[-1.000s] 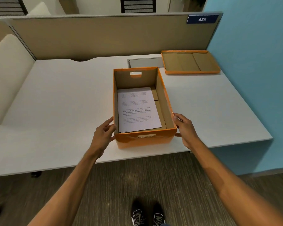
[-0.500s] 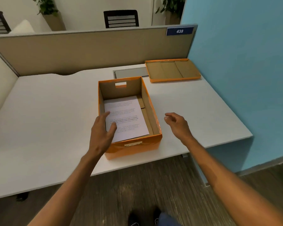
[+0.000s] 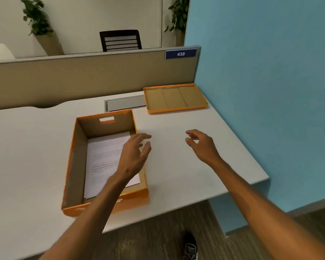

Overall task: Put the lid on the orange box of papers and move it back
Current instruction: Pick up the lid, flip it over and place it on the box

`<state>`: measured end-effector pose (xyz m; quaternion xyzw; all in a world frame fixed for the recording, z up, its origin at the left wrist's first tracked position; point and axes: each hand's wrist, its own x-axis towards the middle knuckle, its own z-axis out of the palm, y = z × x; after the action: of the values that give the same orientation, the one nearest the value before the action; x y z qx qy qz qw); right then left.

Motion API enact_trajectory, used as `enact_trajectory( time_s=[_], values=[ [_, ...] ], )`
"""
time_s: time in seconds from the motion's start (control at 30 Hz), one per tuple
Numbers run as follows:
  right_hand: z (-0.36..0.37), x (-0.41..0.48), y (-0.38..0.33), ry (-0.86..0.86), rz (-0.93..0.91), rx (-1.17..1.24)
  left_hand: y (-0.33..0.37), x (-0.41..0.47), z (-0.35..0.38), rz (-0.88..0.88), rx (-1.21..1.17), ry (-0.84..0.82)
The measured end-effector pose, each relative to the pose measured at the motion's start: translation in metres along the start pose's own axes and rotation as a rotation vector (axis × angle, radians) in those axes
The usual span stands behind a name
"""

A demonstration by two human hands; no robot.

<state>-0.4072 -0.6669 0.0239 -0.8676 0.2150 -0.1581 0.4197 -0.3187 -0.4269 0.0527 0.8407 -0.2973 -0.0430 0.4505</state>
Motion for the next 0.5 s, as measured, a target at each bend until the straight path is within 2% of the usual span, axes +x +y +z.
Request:
enact_trajectory(
  time_s=[0.27,0.5],
  values=[
    [-0.065,0.074,0.063,-0.061,-0.033,-0.027,0.041,0.071,0.070,-0.089,0.027,0.047],
    [-0.089,0.131,0.104,-0.065,-0.017,-0.039,0.046,0.114,0.101,-0.213,0.058,0.087]
  ],
)
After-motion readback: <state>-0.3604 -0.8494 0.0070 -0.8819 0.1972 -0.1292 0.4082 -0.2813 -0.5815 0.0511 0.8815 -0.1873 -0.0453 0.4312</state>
